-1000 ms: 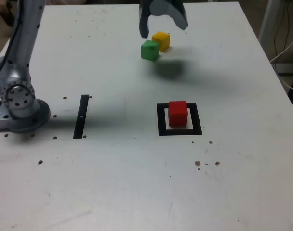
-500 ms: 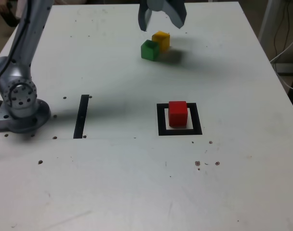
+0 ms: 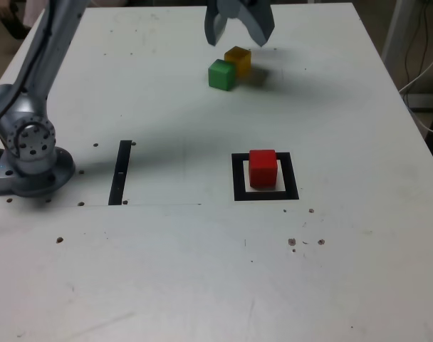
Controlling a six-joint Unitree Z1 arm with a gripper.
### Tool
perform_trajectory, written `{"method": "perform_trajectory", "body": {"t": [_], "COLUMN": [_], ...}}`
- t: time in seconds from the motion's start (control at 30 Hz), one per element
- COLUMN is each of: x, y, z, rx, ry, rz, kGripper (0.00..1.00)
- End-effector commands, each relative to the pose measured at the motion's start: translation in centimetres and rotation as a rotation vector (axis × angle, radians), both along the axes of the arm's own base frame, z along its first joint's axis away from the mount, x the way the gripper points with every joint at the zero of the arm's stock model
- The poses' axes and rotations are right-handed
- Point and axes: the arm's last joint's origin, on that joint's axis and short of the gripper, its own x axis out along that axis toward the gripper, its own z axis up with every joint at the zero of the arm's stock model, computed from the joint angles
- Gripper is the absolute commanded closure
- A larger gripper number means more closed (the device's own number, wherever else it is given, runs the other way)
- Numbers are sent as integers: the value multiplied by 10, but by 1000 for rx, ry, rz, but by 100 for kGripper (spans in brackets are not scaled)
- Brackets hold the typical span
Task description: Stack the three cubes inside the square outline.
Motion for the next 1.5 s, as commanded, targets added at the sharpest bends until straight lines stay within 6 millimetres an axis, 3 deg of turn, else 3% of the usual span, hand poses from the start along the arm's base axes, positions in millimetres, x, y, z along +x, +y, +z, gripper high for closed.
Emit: {"method": "perform_trajectory", "body": {"t": [0.0, 0.4, 0.63, 0.73, 1.47], "x": [4, 16, 21, 24, 24], "y": [3, 9, 8, 7, 1], "z": [-9, -39, -39, -38, -35], "rx": [-10, -35, -12, -5, -7], "ry": [13, 54, 32, 22, 23], "rz": [-7, -18, 9, 6, 2], "kGripper": [5, 19, 51, 61, 63]}}
